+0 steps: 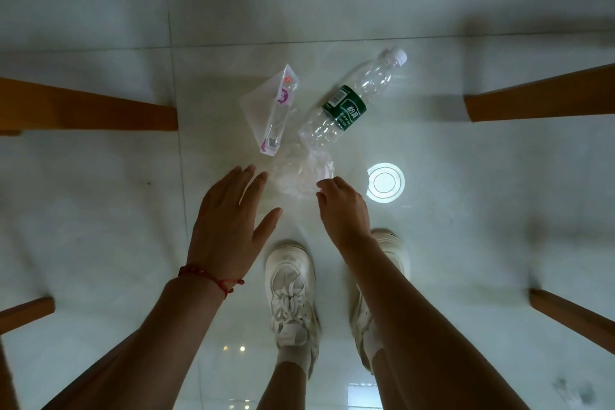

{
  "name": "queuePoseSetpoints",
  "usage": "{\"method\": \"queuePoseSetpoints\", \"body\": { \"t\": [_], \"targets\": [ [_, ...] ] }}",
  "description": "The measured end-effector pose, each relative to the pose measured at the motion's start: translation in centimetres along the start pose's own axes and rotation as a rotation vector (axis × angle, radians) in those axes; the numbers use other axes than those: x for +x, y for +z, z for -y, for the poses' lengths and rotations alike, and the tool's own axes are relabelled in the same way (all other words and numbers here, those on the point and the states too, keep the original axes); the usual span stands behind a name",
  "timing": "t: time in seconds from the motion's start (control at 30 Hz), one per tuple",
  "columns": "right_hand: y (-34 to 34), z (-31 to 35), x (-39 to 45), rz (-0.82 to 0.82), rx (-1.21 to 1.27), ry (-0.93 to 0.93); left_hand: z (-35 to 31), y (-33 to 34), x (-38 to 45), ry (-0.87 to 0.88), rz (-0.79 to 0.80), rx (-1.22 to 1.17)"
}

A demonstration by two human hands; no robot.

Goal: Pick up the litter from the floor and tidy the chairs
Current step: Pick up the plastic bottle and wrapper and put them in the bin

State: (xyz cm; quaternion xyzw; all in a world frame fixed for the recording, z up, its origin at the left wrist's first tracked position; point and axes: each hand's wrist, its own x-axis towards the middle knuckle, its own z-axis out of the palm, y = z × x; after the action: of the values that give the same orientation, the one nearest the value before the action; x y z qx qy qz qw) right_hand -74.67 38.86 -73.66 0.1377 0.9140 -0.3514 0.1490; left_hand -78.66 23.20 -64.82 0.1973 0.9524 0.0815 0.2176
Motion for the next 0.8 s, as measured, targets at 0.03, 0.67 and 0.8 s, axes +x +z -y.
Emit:
{"method": "queuePoseSetpoints", "body": {
  "t": [0.03,0.67,0.8],
  "targets": [
    [-0.1,-0.1,-0.1,-0.020,0.013,-0.008,0.2,0.1,-0.3,0.001,0.008,0.003],
    [-15.5,-6.4,-3.1,-0.266,-0.005,0.015,-7.9,0.6,10.7,0.151,-0.076,-0.065],
    [-16.1,-8.6,-1.9,-0.324,-0.018,0.016,-8.2,3.9,15.3,0.036,-0.044,-0.110]
  ]
}}
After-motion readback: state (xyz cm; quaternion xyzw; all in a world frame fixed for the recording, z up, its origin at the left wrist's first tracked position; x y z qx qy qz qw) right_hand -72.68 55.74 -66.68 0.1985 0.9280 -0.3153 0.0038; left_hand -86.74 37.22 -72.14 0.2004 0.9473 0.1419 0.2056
